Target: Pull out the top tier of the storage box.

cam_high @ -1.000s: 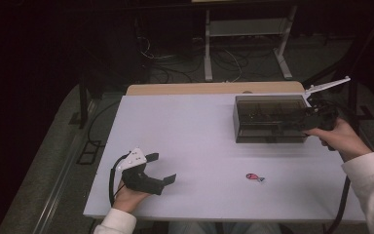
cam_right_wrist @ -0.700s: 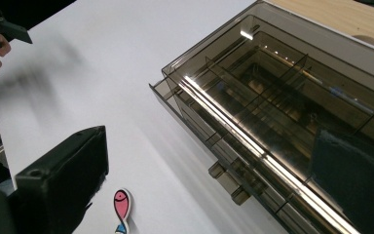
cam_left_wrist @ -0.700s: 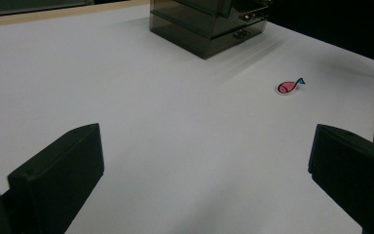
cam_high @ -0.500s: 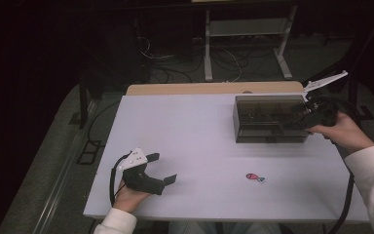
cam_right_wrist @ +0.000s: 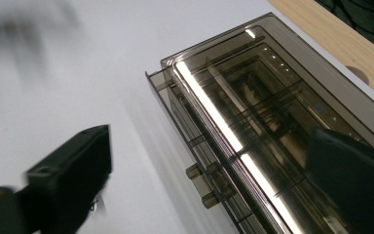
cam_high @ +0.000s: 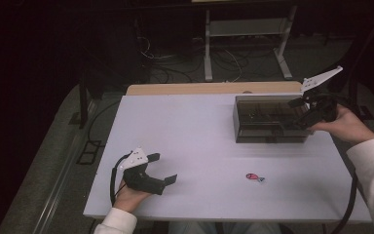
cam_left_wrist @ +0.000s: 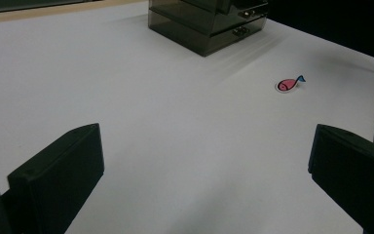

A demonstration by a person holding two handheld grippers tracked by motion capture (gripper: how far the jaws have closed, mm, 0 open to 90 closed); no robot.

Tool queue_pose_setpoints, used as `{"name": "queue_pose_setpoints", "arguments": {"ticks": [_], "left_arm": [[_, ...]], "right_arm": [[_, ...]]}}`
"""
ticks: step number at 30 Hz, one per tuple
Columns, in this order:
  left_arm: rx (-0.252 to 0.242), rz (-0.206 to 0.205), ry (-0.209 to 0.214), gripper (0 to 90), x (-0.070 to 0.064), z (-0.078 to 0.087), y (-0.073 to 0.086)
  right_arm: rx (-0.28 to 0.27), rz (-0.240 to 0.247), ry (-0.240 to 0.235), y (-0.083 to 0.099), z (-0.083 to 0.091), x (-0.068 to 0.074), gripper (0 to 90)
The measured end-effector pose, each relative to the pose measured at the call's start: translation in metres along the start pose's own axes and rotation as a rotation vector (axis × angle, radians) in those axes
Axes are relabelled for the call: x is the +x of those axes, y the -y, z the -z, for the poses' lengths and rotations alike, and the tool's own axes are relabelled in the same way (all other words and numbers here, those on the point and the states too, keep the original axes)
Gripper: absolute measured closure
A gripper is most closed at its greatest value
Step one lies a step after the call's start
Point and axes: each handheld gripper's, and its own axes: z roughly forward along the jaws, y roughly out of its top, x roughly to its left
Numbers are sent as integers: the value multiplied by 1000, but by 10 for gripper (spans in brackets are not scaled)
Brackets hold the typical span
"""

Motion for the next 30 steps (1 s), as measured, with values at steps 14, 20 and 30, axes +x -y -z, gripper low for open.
{"name": "queue_pose_setpoints", "arguments": {"ticks": [14, 20, 30], "left_arm": [[0, -1, 1, 0, 0, 0, 0], [2, -4, 2, 0, 0, -1, 0], [7, -7, 3, 0, 0, -1, 0]], "right_arm": [[50, 145, -48, -2, -7, -4, 230], [58, 189, -85, -1, -11, -5, 305], [88, 222, -91, 3, -17, -9, 463]]}}
